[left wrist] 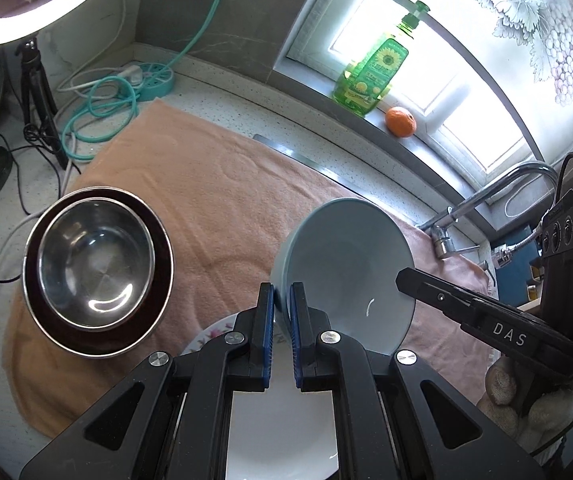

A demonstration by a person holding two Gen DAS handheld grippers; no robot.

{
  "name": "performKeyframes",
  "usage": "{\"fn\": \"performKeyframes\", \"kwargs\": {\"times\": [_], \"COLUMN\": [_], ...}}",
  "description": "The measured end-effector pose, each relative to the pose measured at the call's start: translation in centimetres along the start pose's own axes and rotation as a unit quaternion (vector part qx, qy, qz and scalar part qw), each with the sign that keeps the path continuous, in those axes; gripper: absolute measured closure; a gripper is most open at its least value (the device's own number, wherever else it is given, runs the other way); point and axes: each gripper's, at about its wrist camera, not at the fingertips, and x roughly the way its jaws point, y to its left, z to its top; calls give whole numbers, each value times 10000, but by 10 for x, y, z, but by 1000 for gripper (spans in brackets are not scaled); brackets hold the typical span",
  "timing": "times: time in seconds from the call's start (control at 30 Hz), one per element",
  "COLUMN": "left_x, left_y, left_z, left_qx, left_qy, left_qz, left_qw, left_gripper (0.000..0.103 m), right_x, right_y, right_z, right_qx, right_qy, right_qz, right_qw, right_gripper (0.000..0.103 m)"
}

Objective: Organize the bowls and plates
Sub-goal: 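Lift the blue-rimmed bowl with both tools and carry it toward the steel bowls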

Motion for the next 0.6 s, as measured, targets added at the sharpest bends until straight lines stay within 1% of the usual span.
{"fn": "performKeyframes", "kwargs": {"times": [0.6], "left_x": [-27], "left_y": [73], "left_z": [13], "left_qx": [-393], "left_qy": [-159], "left_qz": [184], "left_qw": [9989], "left_gripper": [97], "right_x": [37], "right_y": [75], "right_z": [12], "right_qx": [-341], "right_qy": [130], "right_qz": [178], "right_qw": [9992], "right_gripper": [97]}}
